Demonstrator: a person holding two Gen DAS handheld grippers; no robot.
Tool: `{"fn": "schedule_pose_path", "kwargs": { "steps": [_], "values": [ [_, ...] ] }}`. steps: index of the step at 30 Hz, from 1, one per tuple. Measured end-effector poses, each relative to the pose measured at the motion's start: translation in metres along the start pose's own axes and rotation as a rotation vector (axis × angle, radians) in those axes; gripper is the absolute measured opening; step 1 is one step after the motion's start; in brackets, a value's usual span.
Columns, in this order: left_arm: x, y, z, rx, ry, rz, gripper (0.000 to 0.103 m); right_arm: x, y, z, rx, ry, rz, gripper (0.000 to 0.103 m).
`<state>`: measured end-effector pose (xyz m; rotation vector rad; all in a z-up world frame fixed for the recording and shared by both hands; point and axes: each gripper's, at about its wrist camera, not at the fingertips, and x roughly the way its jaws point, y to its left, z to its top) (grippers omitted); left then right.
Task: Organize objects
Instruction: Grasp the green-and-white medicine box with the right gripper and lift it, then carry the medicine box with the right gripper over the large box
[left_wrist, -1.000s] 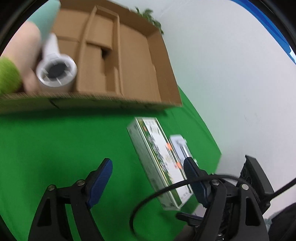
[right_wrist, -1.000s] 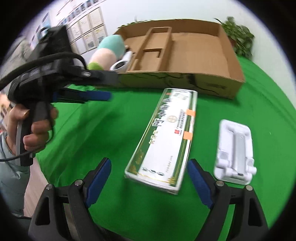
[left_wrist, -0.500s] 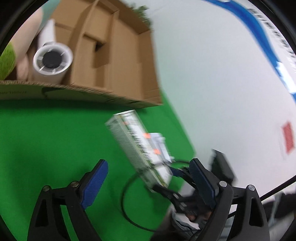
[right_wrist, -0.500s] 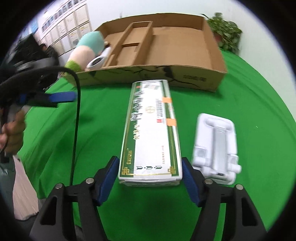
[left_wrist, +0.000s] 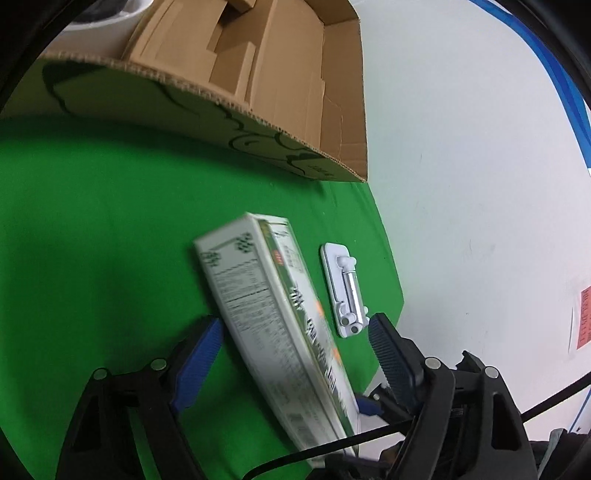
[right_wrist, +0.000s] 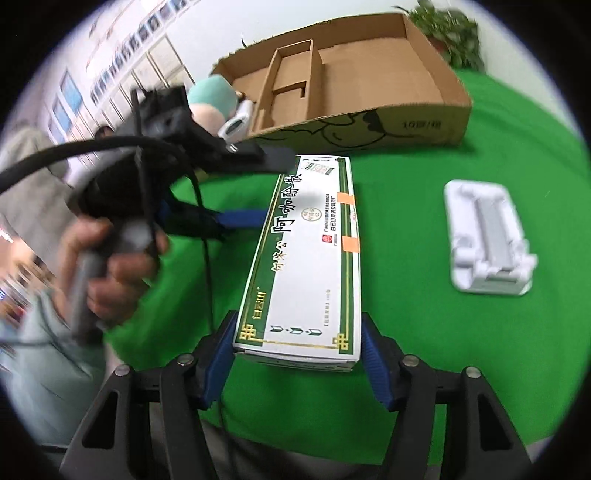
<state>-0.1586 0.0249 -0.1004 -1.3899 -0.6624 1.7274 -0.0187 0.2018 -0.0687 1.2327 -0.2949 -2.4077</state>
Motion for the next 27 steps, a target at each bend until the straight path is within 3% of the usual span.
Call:
{"fn": "schedule_pose_path", "kwargs": {
  "steps": [3, 5, 14, 23, 27],
  "values": [
    [0.002, -0.003, -0.002, 0.003, -0.009, 0.003, 0.06, 0.0, 0.009, -0.001, -0.034, -0.012, 0.028, 0.061],
    [0.0, -0.005, -0.003, 0.009, -0.026, -0.002, 0.043, 0.001, 0.016, -0.002, -0.074, -0.015, 0.004, 0.061],
    [-0.016, -0.053, -0.003, 0.148, -0.118, -0.021, 0.037, -0.007, 0.027, 0.003, -0.15, -0.079, -0.057, 0.06],
    [-0.042, -0.118, 0.008, 0.321, -0.195, 0.022, 0.037, -0.024, 0.027, 0.025, -0.192, -0.197, -0.077, 0.059],
    [-0.061, -0.15, 0.021, 0.399, -0.233, 0.05, 0.037, -0.028, 0.031, 0.05, -0.21, -0.264, -0.071, 0.059]
  ]
}}
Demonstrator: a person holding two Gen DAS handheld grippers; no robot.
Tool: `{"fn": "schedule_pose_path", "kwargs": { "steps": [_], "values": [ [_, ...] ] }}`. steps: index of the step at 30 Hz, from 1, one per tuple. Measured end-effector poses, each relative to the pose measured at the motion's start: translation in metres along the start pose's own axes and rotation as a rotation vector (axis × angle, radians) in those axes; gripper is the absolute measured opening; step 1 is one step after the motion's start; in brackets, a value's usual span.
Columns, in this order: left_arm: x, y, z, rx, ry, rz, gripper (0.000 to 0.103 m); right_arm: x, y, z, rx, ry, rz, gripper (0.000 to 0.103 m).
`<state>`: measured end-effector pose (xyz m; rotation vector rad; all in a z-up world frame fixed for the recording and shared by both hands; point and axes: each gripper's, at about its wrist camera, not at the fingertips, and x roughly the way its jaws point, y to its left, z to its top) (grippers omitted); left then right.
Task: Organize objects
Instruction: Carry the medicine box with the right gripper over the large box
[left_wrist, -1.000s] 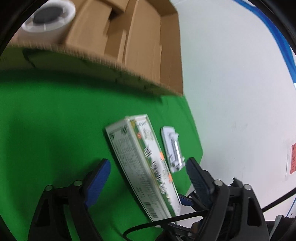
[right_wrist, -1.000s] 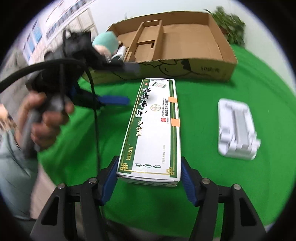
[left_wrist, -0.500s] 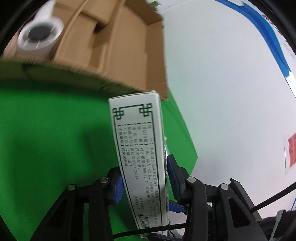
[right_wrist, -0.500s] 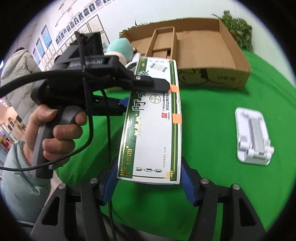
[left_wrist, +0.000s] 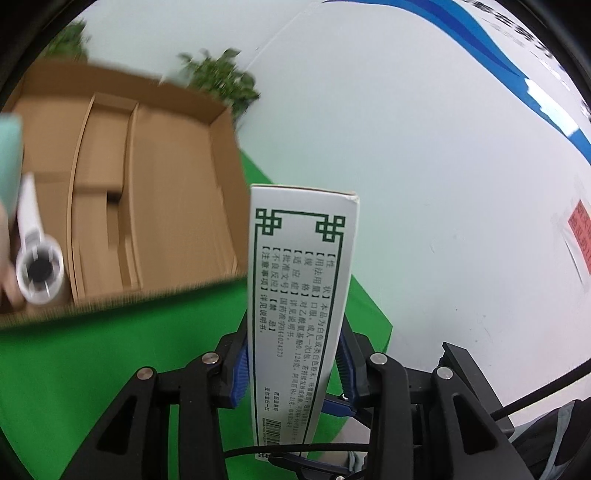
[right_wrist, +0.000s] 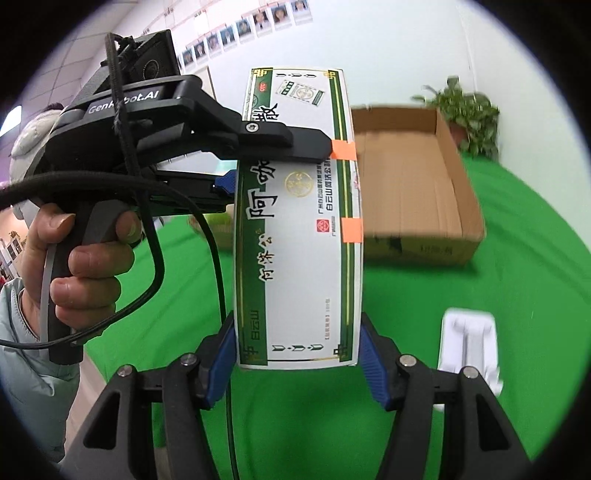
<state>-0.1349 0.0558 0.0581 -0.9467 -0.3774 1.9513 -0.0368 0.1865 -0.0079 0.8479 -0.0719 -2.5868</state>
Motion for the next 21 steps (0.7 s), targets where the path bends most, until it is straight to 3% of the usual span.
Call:
{"fn": "schedule_pose_path", "kwargs": {
  "steps": [7, 12, 15, 21],
  "values": [
    [-0.038, -0.054, 0.071, 0.232, -0.113, 0.053, 0.037, -0.012, -0.006, 0.058, -0.066, -0.175, 0.0, 0.059],
    [-0.044, -0.082, 0.124, 0.301, -0.157, 0.094, 0.037, -0.011, -0.018, 0.106, -0.088, -0.25, 0.018, 0.059],
    [-0.033, -0.079, 0.16, 0.294, -0.133, 0.136, 0.036, -0.001, -0.03, 0.125, -0.051, -0.246, 0.055, 0.059],
    [0.0, -0.046, 0.212, 0.248, -0.068, 0.212, 0.036, 0.038, -0.062, 0.151, 0.073, -0.157, 0.17, 0.059]
  ]
}}
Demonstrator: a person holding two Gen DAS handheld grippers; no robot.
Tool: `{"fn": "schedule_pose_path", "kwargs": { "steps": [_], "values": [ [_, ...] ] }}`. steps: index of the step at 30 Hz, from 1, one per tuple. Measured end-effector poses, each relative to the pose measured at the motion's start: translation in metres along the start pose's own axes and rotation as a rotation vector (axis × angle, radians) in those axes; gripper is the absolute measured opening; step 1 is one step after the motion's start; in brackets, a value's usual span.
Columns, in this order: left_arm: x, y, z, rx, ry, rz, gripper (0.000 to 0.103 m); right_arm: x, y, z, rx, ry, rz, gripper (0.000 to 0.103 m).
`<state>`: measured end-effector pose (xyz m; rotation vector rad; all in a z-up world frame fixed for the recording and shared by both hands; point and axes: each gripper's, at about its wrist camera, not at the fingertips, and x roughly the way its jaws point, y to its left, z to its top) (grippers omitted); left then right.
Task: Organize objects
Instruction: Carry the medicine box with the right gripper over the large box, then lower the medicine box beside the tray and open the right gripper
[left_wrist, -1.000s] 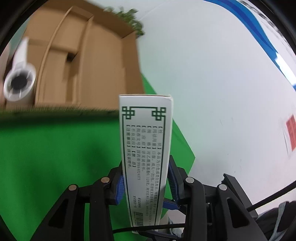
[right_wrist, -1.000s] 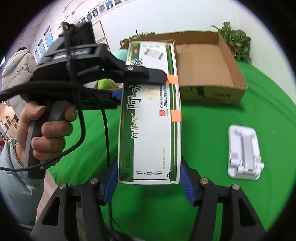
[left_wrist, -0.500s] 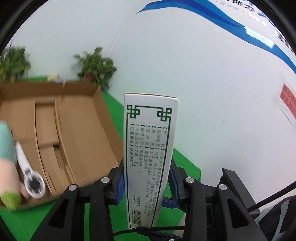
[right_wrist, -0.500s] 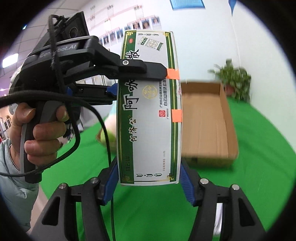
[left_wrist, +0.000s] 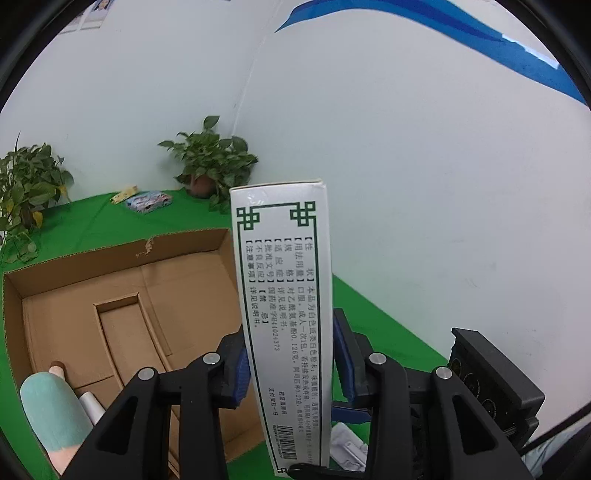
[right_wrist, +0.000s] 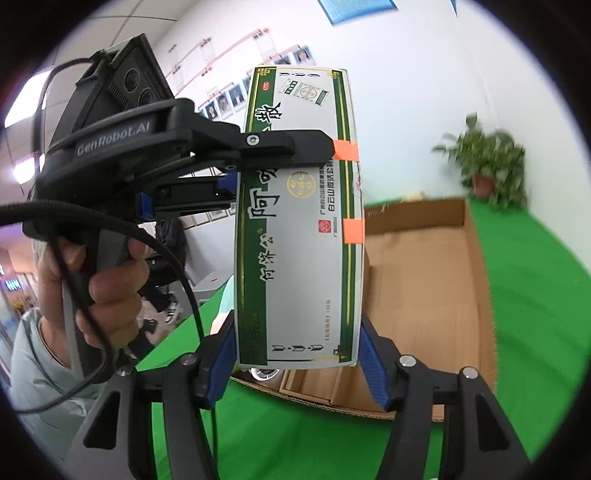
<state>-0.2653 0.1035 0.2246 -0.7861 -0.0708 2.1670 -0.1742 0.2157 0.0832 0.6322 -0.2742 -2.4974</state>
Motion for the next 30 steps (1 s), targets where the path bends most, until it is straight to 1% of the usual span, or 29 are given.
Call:
{"fn": "schedule_pose_path", "kwargs": {
  "steps": [3, 5, 8, 10, 12, 16, 18, 21, 23, 25, 27, 30],
  "values": [
    [0.03, 0.027, 0.001, -0.052, 0.038, -0.015, 0.035, 0.018, -0.015, 0.003, 0.037, 0.045, 0.012, 0.059],
    [0.06, 0.048, -0.005, -0.081, 0.075, -0.017, 0.035, 0.025, -0.022, -0.002, 0.06, 0.071, 0.012, 0.059],
    [0.096, 0.073, -0.028, -0.125, 0.14, -0.018, 0.035, 0.044, -0.038, -0.016, 0.121, 0.128, 0.012, 0.059],
    [0.13, 0.099, -0.043, -0.174, 0.192, -0.018, 0.034, 0.057, -0.049, -0.031, 0.174, 0.174, 0.015, 0.059],
    [0.15, 0.115, -0.061, -0.199, 0.22, -0.017, 0.034, 0.068, -0.056, -0.046, 0.227, 0.217, 0.016, 0.059],
    [0.179, 0.139, -0.087, -0.266, 0.274, -0.028, 0.035, 0.08, -0.063, -0.064, 0.268, 0.268, -0.005, 0.059],
    [0.19, 0.149, -0.092, -0.292, 0.297, -0.023, 0.036, 0.086, -0.067, -0.07, 0.285, 0.296, -0.011, 0.059],
    [0.198, 0.156, -0.096, -0.295, 0.304, -0.003, 0.042, 0.091, -0.066, -0.073, 0.271, 0.321, -0.048, 0.059],
    [0.201, 0.156, -0.096, -0.277, 0.319, 0.04, 0.046, 0.093, -0.062, -0.073, 0.249, 0.339, -0.081, 0.059],
    [0.199, 0.155, -0.096, -0.252, 0.334, 0.073, 0.047, 0.096, -0.058, -0.073, 0.227, 0.364, -0.119, 0.059],
    [0.191, 0.155, -0.095, -0.238, 0.32, 0.085, 0.047, 0.097, -0.055, -0.073, 0.204, 0.379, -0.174, 0.059],
    [0.169, 0.161, -0.095, -0.254, 0.254, 0.095, 0.049, 0.099, -0.051, -0.074, 0.175, 0.401, -0.234, 0.059]
  ]
}}
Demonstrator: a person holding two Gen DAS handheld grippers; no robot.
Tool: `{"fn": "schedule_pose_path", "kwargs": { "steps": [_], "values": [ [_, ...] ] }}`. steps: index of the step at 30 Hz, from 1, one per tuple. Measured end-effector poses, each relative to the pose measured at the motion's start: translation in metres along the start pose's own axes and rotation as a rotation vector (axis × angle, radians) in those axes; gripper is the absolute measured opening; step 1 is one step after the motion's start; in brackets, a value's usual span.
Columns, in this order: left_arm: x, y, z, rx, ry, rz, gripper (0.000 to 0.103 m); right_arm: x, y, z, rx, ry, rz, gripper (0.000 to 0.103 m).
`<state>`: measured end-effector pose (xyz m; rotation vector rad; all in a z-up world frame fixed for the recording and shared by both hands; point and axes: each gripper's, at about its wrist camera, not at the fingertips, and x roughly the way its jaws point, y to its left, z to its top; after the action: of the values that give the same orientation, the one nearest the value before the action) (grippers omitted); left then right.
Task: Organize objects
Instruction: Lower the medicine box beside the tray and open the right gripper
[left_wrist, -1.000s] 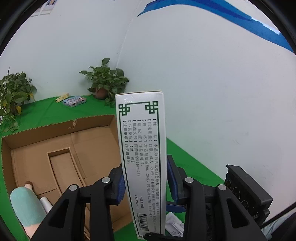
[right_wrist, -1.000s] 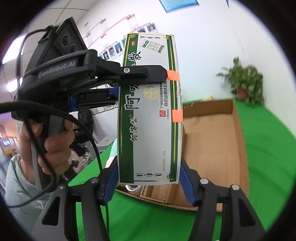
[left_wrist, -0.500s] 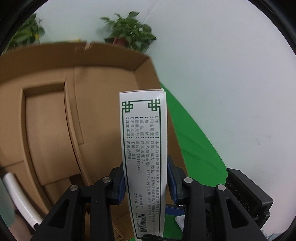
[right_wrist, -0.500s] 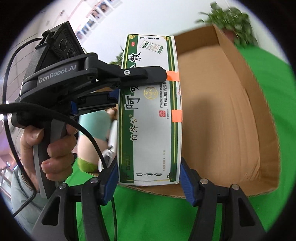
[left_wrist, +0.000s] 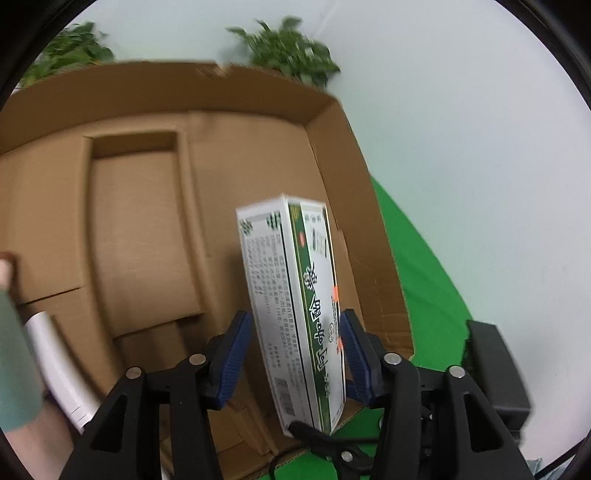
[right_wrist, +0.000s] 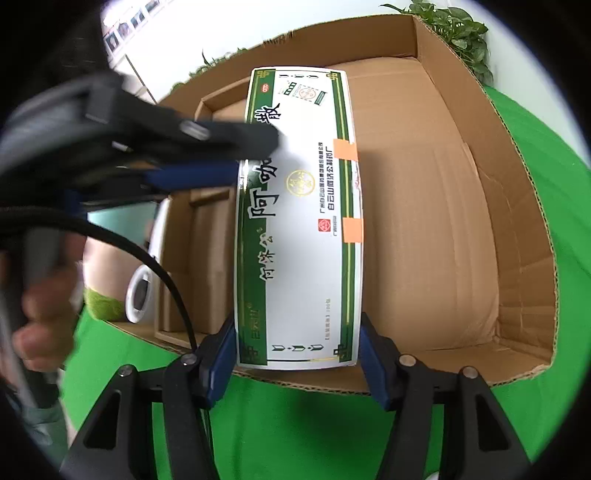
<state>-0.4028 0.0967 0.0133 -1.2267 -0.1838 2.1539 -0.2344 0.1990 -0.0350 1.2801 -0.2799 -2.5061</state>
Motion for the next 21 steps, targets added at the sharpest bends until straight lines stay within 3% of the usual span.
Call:
{"fn": "schedule_pose_path", "kwargs": {
  "steps": [4, 10, 17, 21],
  "values": [
    [-0.029, 0.019, -0.008, -0.039, -0.083, 0.032, 0.049, 0.004, 0.016, -0.002, -0.07, 0.033, -0.037, 0.059],
    [-0.061, 0.04, -0.035, -0.081, -0.139, 0.052, 0.049, 0.01, 0.019, -0.001, -0.075, 0.068, -0.081, 0.062],
    [-0.093, 0.019, -0.082, -0.083, -0.183, 0.083, 0.049, -0.004, 0.015, -0.003, -0.048, 0.055, -0.095, 0.079],
    [-0.131, 0.005, -0.11, -0.045, -0.272, 0.155, 0.051, -0.02, 0.001, -0.001, -0.04, 0.002, -0.075, 0.084]
  ]
}}
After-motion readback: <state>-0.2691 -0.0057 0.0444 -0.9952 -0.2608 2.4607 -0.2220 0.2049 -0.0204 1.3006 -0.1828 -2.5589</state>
